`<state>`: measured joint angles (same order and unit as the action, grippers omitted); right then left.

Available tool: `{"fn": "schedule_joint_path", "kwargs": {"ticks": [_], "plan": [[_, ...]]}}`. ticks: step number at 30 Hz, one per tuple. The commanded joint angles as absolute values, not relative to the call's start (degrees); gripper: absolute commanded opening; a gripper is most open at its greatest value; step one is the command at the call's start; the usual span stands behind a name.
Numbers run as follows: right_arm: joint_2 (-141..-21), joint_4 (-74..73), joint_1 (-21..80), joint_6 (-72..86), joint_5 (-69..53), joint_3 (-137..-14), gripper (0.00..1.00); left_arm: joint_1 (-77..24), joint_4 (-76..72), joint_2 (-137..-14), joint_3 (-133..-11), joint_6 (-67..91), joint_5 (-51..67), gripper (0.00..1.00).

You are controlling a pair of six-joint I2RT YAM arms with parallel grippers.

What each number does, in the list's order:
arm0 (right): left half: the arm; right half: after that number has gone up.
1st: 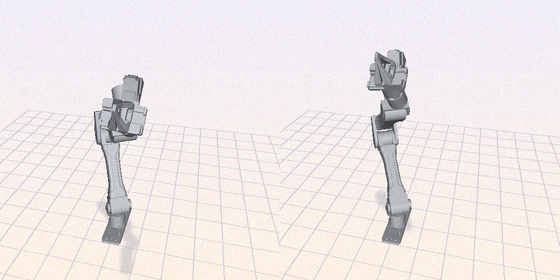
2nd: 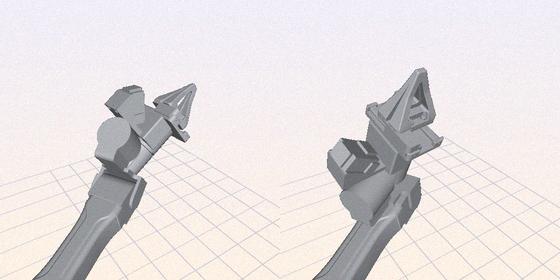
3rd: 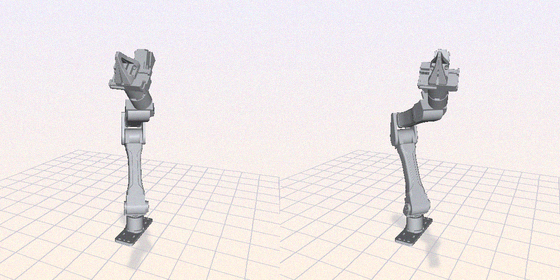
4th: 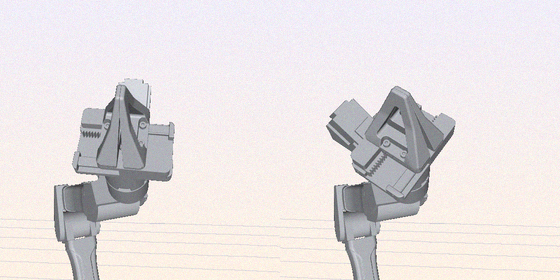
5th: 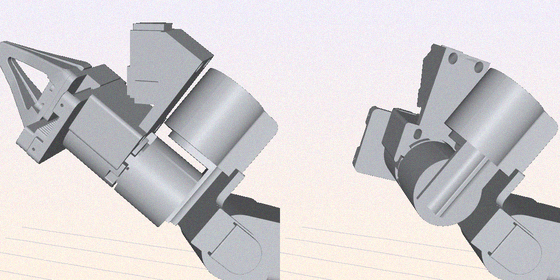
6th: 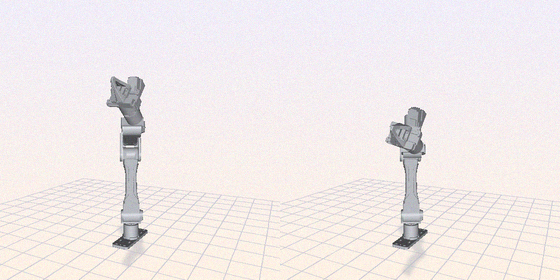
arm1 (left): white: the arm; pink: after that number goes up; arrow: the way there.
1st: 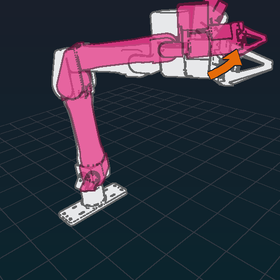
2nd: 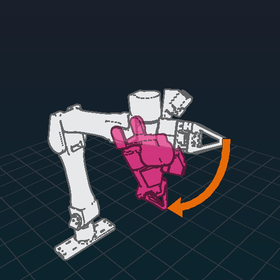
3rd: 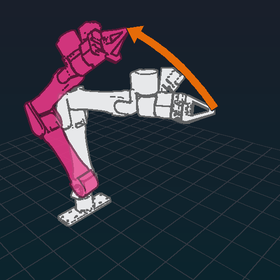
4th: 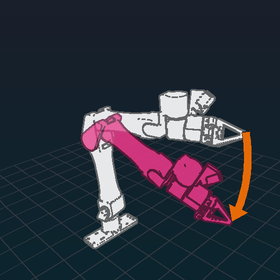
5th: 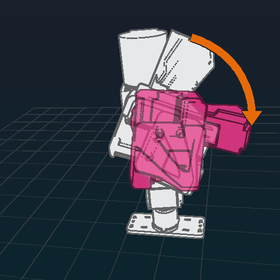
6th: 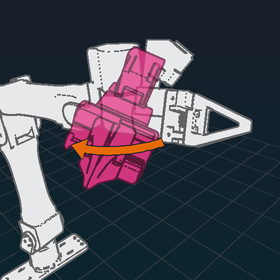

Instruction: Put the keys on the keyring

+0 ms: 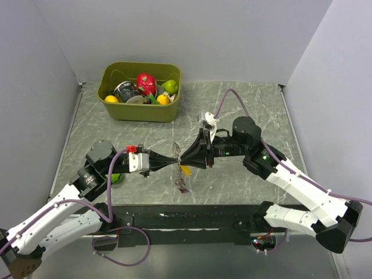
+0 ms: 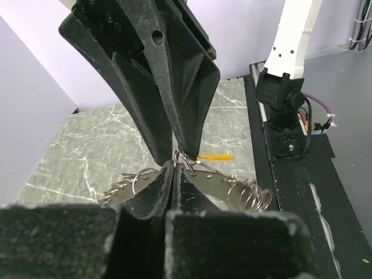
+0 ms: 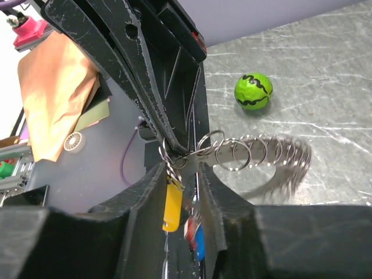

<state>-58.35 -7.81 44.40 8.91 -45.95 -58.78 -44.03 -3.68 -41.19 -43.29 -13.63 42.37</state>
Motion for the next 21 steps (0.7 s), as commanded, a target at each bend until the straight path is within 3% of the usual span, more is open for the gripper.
{"fn": "schedule_joint_path", "kwargs": {"ticks": [1, 4, 8, 21], "plan": [[-58.18, -6.07, 44.65, 8.53, -45.09, -58.45, 0.27, -43.95, -10.11, -40.17, -44.12, -12.48, 44.21, 0.01], [-58.18, -5.89, 44.74, 8.61, -45.53, -58.27, 0.14, -43.95, -10.28, -39.99, -44.03, -12.31, 44.38, 0.01], [-57.92, -5.54, 44.65, 8.53, -45.53, -57.75, 0.06, -43.94, -11.33, -39.38, -43.33, -11.60, 44.38, 0.01], [-57.22, -5.89, 44.65, 7.74, -45.53, -56.51, 0.04, -43.86, -17.93, -38.32, -41.31, -8.09, 46.32, 0.01]]}}
